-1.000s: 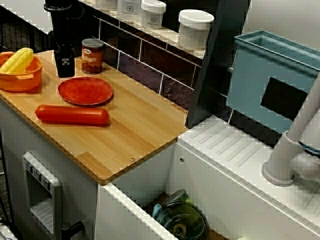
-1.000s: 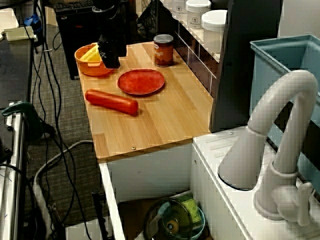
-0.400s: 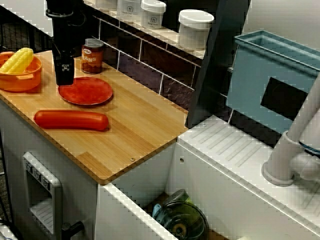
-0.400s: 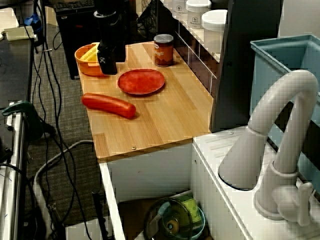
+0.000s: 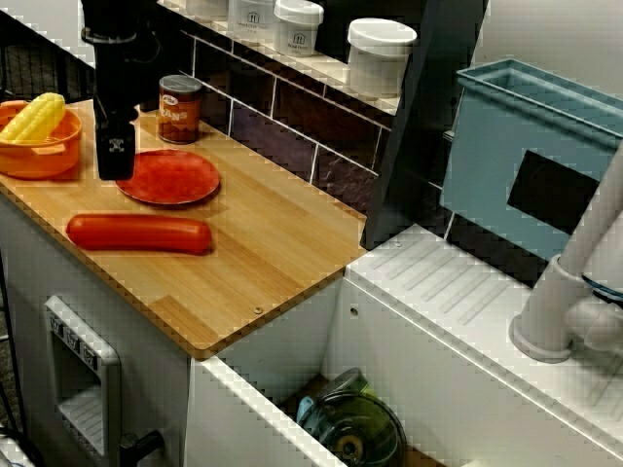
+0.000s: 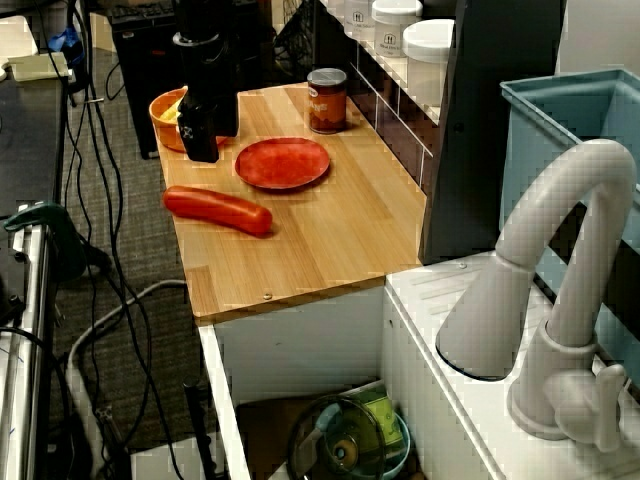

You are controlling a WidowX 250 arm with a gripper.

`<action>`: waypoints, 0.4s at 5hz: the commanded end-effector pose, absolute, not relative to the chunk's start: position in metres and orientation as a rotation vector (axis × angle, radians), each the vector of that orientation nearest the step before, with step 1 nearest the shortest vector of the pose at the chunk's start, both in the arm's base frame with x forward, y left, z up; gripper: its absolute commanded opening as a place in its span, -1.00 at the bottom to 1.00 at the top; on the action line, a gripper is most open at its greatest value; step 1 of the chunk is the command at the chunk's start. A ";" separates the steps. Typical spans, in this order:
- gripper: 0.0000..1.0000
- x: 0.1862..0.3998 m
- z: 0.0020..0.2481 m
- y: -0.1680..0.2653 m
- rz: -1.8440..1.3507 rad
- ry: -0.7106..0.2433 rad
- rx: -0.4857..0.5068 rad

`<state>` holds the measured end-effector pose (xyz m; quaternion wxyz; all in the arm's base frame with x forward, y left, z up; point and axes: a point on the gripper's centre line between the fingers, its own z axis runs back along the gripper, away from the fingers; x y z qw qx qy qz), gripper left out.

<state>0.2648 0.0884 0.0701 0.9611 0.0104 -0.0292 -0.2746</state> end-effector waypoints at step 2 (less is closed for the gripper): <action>1.00 0.249 0.085 0.084 -0.570 -0.107 0.046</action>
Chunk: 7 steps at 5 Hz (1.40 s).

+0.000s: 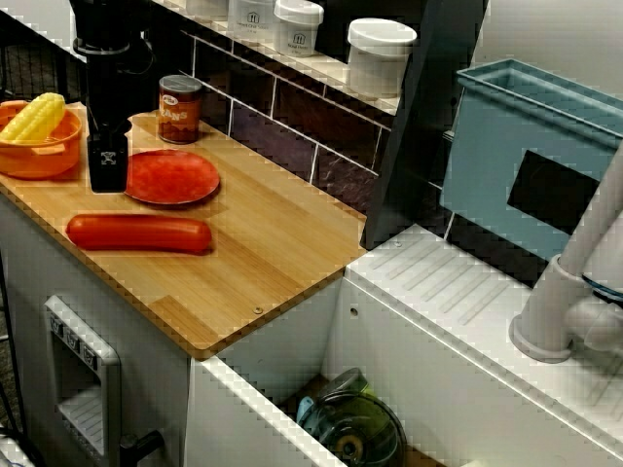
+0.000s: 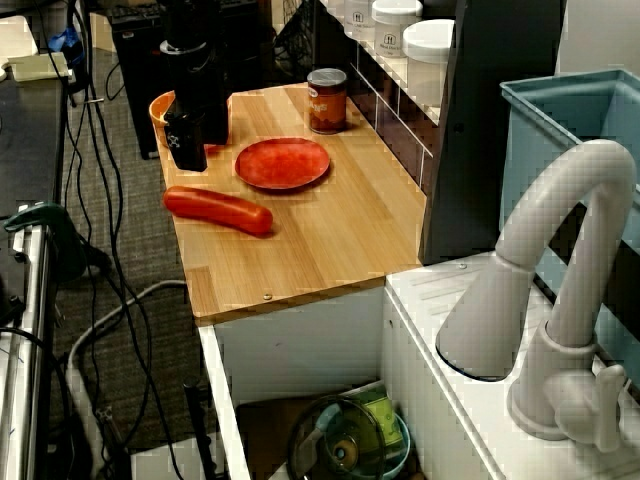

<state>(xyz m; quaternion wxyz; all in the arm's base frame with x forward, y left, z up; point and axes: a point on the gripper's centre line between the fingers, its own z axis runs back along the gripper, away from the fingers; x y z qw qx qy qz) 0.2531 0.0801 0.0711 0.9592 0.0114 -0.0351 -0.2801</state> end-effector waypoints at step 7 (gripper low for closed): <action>1.00 0.237 0.055 0.062 -0.526 -0.109 0.072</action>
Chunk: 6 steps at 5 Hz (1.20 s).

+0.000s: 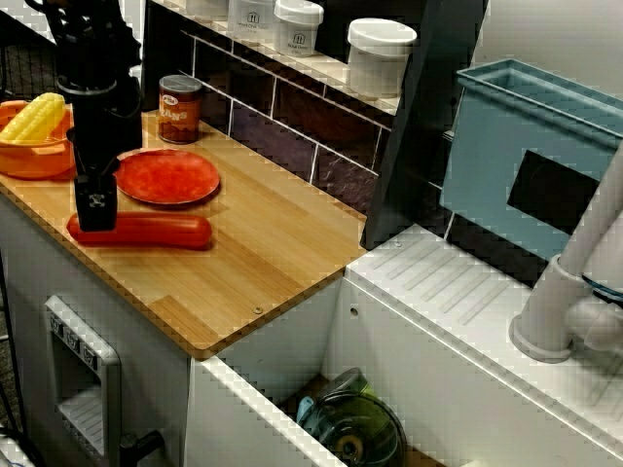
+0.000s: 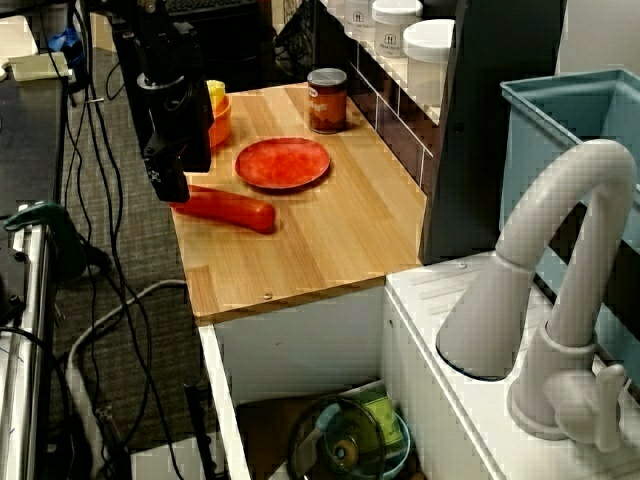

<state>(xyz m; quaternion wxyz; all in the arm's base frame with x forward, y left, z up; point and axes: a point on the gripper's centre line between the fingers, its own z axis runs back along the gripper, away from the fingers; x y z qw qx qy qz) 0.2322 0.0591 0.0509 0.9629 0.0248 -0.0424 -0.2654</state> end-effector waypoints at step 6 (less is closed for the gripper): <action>-1.00 0.256 0.051 0.067 -0.455 -0.119 0.075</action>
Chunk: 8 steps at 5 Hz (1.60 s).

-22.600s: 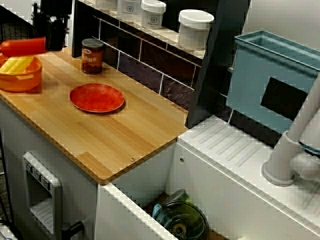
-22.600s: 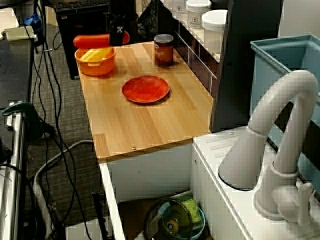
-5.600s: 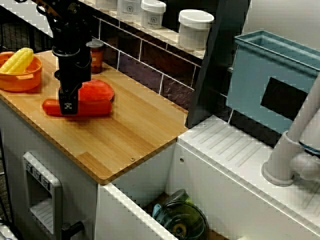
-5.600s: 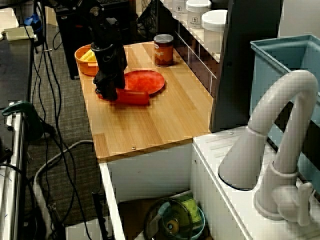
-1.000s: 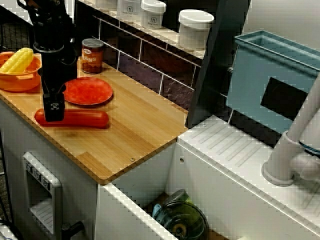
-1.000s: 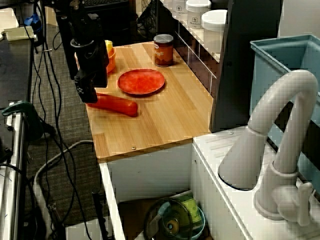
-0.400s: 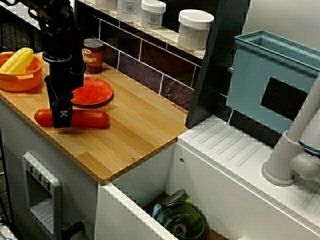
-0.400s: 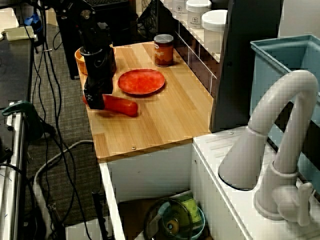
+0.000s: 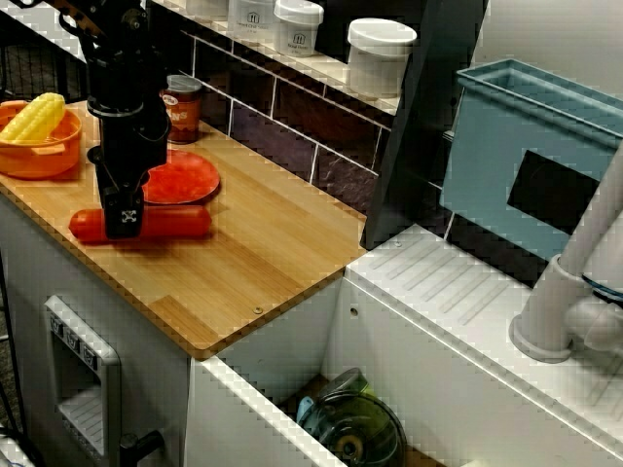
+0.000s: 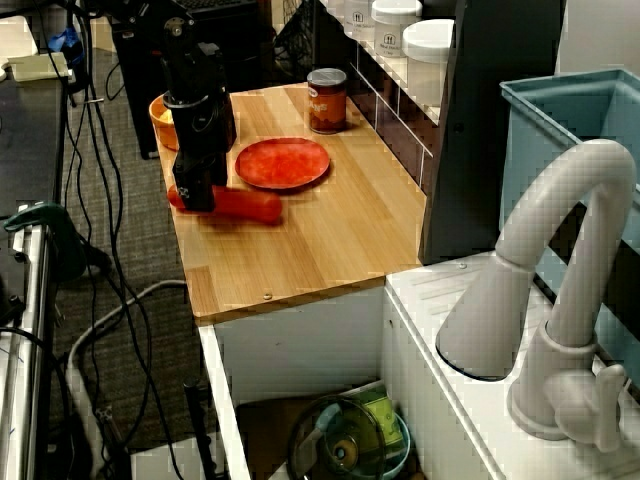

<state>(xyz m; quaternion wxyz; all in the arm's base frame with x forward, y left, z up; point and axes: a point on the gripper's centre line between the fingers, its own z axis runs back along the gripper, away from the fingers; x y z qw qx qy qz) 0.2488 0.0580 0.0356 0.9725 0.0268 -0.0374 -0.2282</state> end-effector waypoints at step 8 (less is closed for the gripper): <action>-1.00 0.313 0.086 0.123 -0.298 -0.184 0.056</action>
